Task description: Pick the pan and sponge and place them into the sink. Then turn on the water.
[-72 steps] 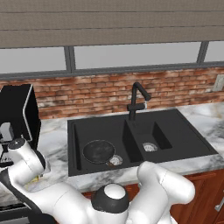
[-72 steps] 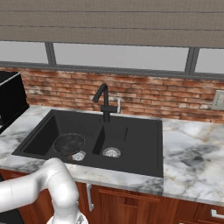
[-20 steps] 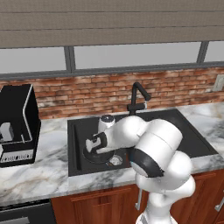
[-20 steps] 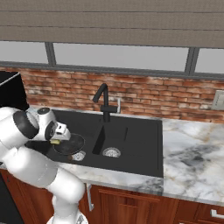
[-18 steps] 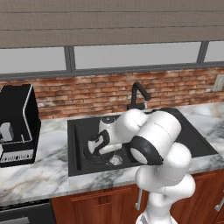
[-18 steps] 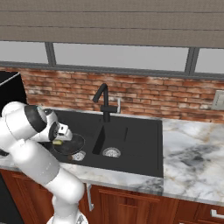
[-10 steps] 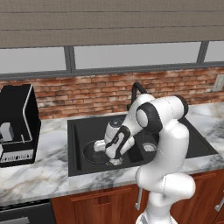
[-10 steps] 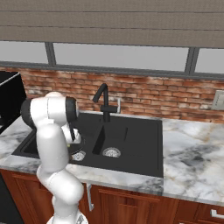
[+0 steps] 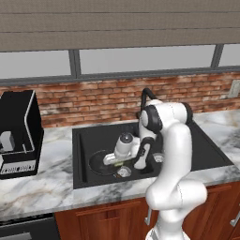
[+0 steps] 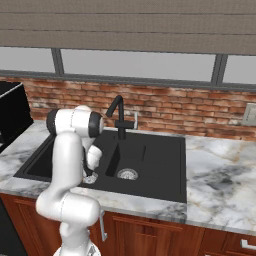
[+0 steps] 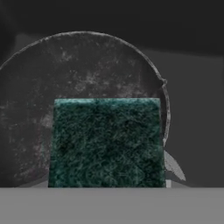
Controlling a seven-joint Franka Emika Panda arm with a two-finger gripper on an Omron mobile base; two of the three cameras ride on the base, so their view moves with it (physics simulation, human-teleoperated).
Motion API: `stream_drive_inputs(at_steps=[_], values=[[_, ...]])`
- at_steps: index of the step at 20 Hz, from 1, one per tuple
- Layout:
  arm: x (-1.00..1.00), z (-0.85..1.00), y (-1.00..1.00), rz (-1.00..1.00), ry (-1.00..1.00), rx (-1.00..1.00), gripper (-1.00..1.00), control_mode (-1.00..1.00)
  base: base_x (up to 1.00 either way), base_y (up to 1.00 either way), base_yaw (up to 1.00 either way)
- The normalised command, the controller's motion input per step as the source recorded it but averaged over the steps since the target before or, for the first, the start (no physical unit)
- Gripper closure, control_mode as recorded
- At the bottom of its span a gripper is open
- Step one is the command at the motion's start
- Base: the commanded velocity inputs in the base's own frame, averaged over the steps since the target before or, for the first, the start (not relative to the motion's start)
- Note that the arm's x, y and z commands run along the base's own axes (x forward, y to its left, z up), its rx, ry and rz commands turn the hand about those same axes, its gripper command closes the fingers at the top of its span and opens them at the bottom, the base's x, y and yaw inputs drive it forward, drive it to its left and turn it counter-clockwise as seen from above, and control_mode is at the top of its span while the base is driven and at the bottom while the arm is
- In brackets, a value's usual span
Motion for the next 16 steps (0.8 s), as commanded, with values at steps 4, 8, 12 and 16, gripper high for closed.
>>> stream_drive_inputs(at_steps=[4,8,12,16], values=[[0.24,-0.25,0.10,0.00,0.00,-0.04,1.00,-1.00,0.00,0.00,0.00],[0.17,0.05,0.00,-0.01,0.00,0.00,-1.00,-1.00,0.00,0.00,0.00],[0.29,0.22,0.00,-0.03,0.00,0.00,-1.00,-1.00,0.00,0.00,0.00],[0.39,0.29,0.00,-0.03,-0.01,0.00,-1.00,-1.00,0.00,0.00,0.00]])
